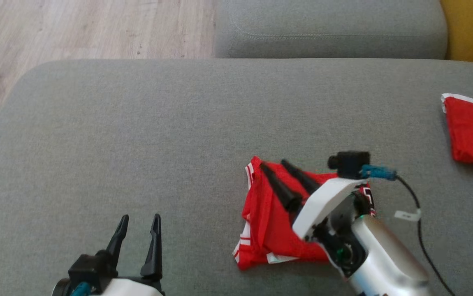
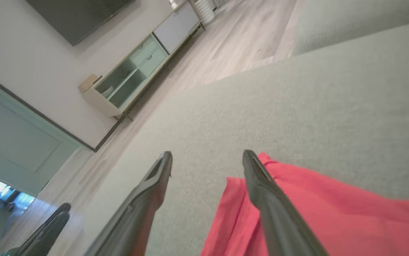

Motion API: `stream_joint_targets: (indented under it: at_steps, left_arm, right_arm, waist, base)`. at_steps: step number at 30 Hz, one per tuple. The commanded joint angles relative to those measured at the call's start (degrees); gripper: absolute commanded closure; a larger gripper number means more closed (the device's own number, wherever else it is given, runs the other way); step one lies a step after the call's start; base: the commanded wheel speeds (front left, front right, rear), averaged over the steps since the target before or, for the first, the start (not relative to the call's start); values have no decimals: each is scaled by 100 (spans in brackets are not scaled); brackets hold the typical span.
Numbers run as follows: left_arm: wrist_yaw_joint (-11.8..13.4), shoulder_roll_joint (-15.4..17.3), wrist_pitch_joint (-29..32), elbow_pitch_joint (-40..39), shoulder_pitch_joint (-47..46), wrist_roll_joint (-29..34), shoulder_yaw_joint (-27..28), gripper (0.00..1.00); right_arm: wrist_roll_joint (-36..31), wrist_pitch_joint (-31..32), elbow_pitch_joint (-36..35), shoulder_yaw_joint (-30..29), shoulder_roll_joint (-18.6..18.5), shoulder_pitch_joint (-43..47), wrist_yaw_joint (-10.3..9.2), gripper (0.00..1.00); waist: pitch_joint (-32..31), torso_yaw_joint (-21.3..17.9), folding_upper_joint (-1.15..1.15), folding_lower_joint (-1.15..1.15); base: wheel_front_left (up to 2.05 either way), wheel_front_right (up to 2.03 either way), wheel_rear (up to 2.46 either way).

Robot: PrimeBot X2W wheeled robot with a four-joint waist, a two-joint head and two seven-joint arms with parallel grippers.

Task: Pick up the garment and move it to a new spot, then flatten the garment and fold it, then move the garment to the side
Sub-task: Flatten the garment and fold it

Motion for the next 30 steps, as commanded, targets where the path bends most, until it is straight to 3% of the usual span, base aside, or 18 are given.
stream_joint_targets:
  at_steps: [1,8,16,23,30]
  left_arm:
    - [-4,41,-93,-130,-264,-22,176,0]
    - [13,24,-86,-169,-256,16,102,0]
    - [-90,-58,-109,-6,-430,22,44,0]
    - [-156,-166,-310,261,-311,-39,117,0]
    - [-169,-154,-446,393,-37,-53,309,0]
  right_arm:
    - [-122,-123,-209,-21,20,-282,39,0]
    - [-1362,-549,-346,-1006,20,-102,39,0]
    - [-2741,-835,-1070,-2186,20,628,39,0]
    - [-3215,-1223,-1709,-3001,20,1641,39,0]
    - [-3308,-1394,-1986,-3105,20,2235,39,0]
  waist:
    - [-23,-24,0,0]
    - [-121,-119,0,0]
    - [-207,-212,0,0]
    - [-371,-271,0,0]
    - [-498,-309,0,0]
  base:
    - [0,0,0]
    - [0,0,0]
    - [0,0,0]
    - [0,0,0]
    - [0,0,0]
